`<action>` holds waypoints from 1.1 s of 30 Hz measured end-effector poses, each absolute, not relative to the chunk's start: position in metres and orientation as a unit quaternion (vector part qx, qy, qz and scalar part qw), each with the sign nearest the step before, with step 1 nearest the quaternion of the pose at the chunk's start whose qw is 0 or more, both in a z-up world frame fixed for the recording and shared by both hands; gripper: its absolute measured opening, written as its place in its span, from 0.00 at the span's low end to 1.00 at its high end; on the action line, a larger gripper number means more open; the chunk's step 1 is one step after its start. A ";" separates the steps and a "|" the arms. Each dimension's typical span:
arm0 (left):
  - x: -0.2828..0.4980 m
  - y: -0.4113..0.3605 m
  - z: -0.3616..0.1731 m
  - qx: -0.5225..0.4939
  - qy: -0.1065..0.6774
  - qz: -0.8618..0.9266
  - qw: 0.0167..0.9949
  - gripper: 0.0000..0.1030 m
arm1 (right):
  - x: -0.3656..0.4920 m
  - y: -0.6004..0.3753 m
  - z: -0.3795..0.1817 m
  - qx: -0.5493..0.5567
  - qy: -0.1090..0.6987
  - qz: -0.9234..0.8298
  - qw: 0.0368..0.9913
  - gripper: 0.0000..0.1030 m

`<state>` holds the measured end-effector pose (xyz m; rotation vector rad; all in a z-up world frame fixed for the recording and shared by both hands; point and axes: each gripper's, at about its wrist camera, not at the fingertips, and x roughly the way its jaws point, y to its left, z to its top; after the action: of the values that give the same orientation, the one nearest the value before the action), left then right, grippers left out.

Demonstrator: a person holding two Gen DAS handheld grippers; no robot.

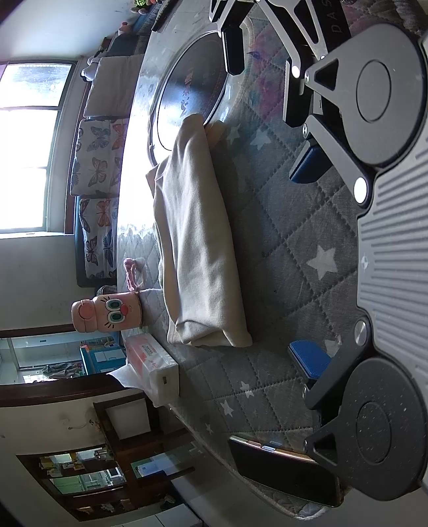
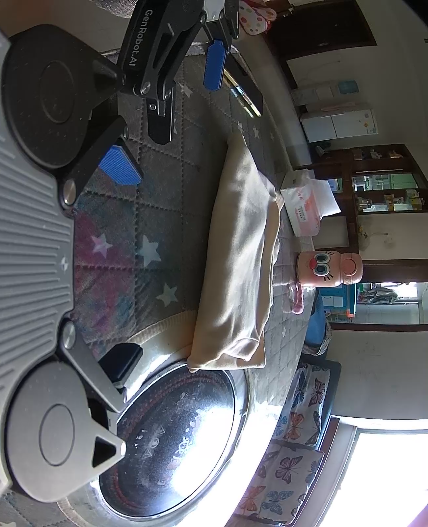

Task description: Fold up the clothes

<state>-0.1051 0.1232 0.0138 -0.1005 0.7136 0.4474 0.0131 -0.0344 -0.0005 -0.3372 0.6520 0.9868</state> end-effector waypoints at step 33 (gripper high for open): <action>-0.105 0.129 0.015 -0.051 0.332 0.230 0.913 1.00 | 0.015 -0.033 -0.005 -0.152 0.315 0.461 0.815 1.00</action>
<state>-0.1053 0.1294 0.0153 -0.1056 0.6846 0.4730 0.0150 -0.0328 -0.0048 -0.3233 0.6718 0.9840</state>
